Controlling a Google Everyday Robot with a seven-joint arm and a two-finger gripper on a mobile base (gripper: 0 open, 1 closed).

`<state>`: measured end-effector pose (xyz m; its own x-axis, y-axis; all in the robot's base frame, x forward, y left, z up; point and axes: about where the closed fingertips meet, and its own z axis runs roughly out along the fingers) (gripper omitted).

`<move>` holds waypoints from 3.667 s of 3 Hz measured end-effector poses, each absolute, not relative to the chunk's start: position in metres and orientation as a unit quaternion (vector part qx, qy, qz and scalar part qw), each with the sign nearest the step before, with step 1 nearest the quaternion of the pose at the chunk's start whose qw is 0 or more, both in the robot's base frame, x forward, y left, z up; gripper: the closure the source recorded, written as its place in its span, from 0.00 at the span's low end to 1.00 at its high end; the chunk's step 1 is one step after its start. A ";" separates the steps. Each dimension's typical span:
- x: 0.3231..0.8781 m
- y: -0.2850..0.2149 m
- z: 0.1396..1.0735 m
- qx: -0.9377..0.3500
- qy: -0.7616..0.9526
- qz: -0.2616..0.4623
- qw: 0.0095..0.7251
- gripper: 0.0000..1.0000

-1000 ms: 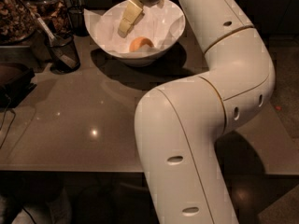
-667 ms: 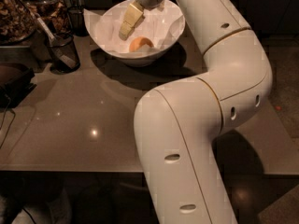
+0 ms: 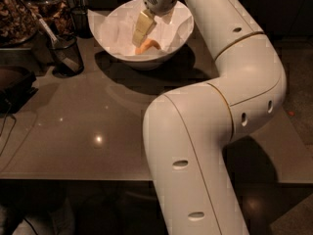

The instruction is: Pick orange from white bowl

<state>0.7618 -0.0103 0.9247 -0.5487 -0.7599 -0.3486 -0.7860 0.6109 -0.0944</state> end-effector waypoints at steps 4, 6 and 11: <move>0.757 0.011 0.890 -0.459 0.875 0.054 0.142 0.16; 0.753 0.005 0.874 -0.448 0.882 0.075 0.126 0.15; 0.756 0.015 0.871 -0.463 0.872 0.081 0.139 1.00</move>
Offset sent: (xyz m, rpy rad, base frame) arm -0.0193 0.0082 -0.0137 -0.0718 0.1292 0.0691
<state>0.7563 0.0151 0.8709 -0.5329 -0.7841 -0.3182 -0.8293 0.5586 0.0124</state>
